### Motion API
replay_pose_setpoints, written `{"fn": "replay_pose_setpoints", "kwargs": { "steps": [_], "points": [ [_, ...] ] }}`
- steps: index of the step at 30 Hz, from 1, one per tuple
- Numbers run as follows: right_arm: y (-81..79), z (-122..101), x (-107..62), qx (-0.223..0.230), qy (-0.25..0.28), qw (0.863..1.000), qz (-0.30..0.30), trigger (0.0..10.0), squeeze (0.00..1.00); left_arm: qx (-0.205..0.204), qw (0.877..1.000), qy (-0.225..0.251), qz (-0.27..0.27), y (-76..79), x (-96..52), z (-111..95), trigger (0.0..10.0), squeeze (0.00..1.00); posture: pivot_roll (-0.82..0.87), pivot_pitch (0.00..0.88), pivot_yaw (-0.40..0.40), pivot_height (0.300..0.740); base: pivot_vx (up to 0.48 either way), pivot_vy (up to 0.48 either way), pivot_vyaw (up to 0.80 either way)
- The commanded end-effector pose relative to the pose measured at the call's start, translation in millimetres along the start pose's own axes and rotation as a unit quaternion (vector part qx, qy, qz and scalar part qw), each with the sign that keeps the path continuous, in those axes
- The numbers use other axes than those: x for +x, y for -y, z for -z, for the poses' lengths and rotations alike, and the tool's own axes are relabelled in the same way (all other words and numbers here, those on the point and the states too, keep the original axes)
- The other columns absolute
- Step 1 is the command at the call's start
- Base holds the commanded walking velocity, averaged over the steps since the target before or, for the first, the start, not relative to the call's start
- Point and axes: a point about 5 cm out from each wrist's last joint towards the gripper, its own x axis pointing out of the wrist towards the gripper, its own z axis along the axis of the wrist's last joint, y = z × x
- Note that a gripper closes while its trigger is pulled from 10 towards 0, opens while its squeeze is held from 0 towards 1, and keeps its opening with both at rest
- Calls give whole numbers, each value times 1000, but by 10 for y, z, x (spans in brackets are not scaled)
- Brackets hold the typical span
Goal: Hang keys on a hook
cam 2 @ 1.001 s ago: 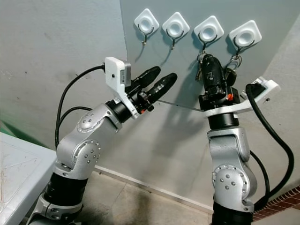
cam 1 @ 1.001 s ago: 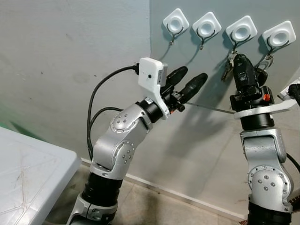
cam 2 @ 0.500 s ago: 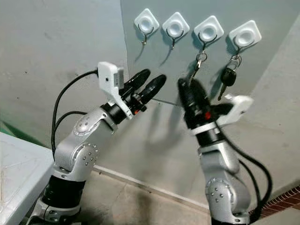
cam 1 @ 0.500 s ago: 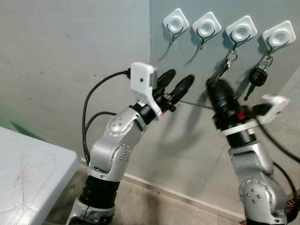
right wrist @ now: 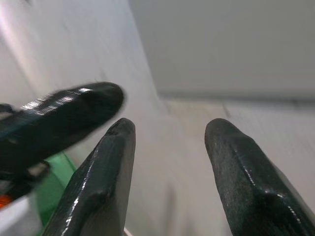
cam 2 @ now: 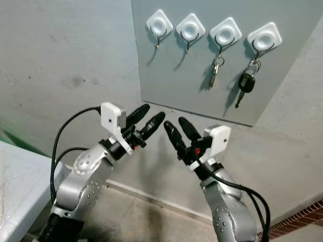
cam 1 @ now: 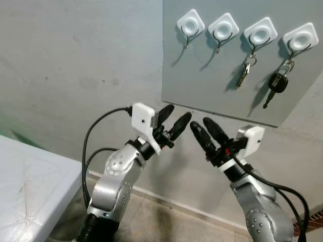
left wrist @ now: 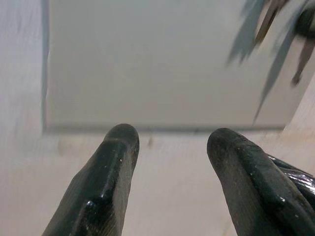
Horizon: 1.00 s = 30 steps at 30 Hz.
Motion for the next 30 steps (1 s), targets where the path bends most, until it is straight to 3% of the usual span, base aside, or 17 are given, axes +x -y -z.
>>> {"fn": "replay_pose_setpoints", "kwargs": {
  "steps": [1,9,11,12,14,15,19,23,24,28,30],
  "points": [
    [15,86,-36,-6,-14,1000,5,10000,0,4,1000,-16,-10,-42,-54,99,10000,0,52,91,28,740,0,0,0],
    [195,568,-272,18,-69,994,88,10000,0,-11,991,-96,-90,-251,-427,758,10000,0,40,76,38,740,0,0,0],
    [231,660,-322,25,-83,991,103,10000,0,6,988,-119,-97,-269,-507,879,10000,0,42,74,37,740,0,0,0],
    [266,756,-379,32,-96,988,119,10000,0,-15,982,-147,-118,-305,-603,1025,10000,0,40,71,38,740,0,0,0],
    [301,855,-447,32,-114,984,134,10000,0,-21,977,-166,-135,-332,-689,1130,10000,0,40,69,38,740,0,0,0],
    [367,982,-541,38,-137,976,165,10000,0,-47,967,-195,-157,-359,-807,1279,10000,0,38,62,36,740,0,0,0],
    [456,1228,-749,37,-192,957,215,10000,0,-90,943,-244,-207,-380,-989,1509,10000,0,35,48,36,740,0,0,0],
    [496,1446,-971,28,-258,932,253,10000,0,-88,929,-290,-215,-326,-1125,1673,10000,0,34,33,38,740,0,0,0],
    [495,1534,-1072,20,-292,919,264,10000,0,-93,915,-318,-229,-313,-1219,1752,10000,0,29,29,42,740,0,0,0],
    [487,1603,-1159,13,-319,908,272,10000,0,-93,905,-342,-234,-294,-1298,1812,10000,0,22,21,51,740,0,0,0],
    [498,1682,-1287,11,-351,888,297,10000,0,-98,891,-373,-238,-257,-1419,1892,10000,0,10,17,61,740,0,0,0]
  ]
}}
